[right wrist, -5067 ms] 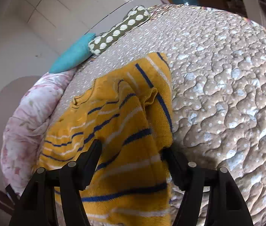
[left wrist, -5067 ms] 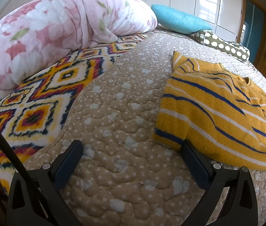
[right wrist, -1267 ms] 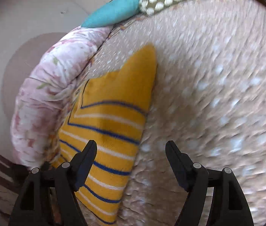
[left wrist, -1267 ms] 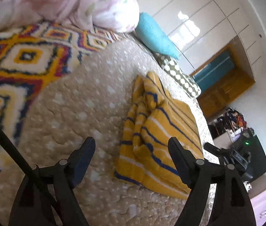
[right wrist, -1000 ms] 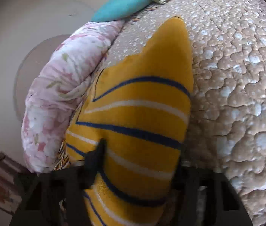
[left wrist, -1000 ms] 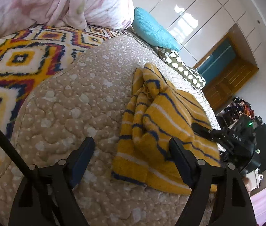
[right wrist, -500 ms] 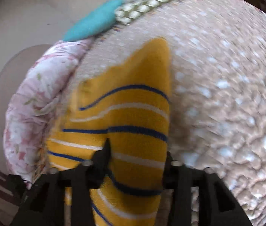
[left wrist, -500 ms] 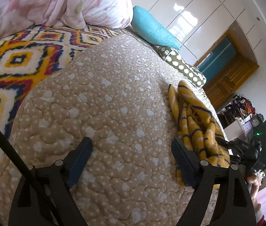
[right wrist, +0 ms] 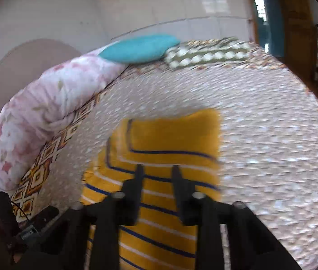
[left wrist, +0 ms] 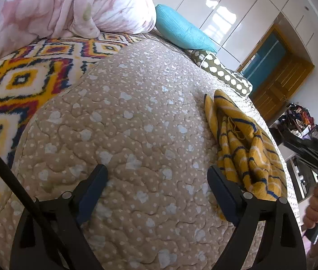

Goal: Fold small clothes

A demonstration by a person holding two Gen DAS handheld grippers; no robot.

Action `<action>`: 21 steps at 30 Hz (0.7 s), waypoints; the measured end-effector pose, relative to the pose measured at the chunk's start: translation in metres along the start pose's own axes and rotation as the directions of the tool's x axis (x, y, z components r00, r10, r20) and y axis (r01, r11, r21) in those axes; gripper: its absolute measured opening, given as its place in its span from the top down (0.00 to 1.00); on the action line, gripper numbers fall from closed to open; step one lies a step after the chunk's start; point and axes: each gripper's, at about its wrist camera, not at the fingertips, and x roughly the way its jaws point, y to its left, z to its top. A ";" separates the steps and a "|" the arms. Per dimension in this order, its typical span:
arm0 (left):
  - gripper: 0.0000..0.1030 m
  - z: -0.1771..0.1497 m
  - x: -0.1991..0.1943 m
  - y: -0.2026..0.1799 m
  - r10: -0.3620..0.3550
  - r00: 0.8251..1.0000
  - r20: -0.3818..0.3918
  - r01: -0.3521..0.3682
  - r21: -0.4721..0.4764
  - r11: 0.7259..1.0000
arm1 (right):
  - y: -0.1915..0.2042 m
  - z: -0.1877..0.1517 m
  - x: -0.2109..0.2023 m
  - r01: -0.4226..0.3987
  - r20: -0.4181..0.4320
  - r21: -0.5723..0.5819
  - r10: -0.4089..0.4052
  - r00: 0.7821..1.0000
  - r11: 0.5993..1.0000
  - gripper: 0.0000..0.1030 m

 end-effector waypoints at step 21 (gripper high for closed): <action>0.11 -0.001 0.001 -0.002 0.006 1.000 -0.005 -0.006 0.014 1.000 | -0.001 -0.063 -0.009 -0.146 -0.103 0.015 0.147 0.984 0.989 0.76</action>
